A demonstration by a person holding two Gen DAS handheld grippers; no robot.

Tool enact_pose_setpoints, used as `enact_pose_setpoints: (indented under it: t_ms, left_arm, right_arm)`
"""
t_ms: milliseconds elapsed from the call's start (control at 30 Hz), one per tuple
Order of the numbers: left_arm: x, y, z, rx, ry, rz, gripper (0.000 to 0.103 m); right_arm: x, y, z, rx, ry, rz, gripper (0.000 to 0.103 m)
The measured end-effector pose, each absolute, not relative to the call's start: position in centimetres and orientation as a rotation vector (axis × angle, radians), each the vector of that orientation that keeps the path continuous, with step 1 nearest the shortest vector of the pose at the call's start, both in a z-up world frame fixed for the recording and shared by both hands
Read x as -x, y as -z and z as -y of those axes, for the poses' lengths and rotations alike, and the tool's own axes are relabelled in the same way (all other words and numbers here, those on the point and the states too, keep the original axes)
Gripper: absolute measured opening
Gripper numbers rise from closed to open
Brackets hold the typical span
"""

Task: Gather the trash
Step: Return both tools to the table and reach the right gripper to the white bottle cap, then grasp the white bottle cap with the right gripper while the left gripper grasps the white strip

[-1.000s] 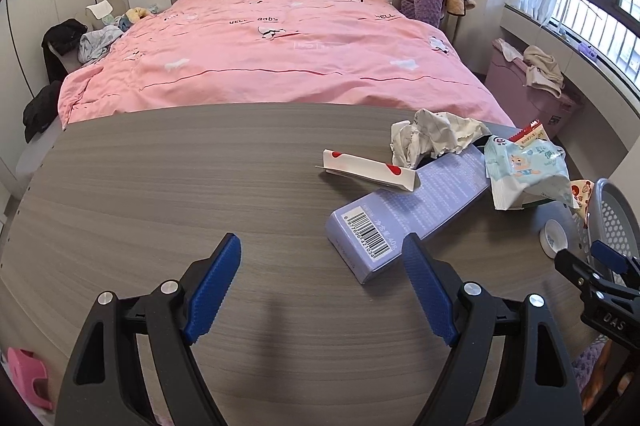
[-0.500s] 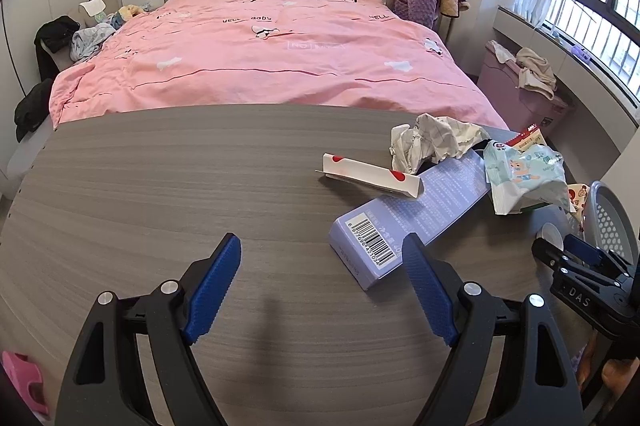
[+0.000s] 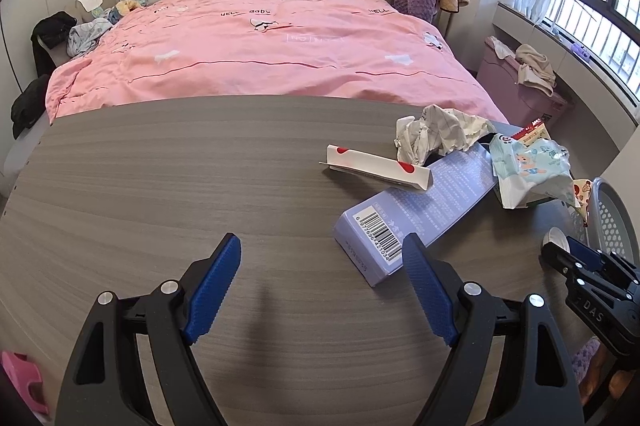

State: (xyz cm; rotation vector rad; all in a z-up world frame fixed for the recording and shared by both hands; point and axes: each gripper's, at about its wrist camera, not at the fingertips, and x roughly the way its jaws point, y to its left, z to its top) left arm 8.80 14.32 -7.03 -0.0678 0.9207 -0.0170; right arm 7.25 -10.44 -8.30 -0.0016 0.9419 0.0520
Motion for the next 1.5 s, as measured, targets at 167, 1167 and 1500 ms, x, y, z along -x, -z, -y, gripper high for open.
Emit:
enact_pose_setpoints:
  t_ms: [167,1167,1500]
  left_arm:
    - [-9.6,6.8,-14.7,0.068,-0.006,-0.913,0.079]
    - [-12.4,7.5,-10.1,0.060,0.022,-0.810,0.073]
    - [-12.3,7.7,-10.2,0.080,0.063,-0.795,0.031]
  right_arm:
    - [-6.3,7.8,10.4,-0.004,-0.077,-0.938,0.039]
    - [-5.7,7.5,10.7,-0.046,-0.116,-0.942,0.039]
    - [-5.7,7.9,10.6,-0.046,-0.111,-0.948,0.039]
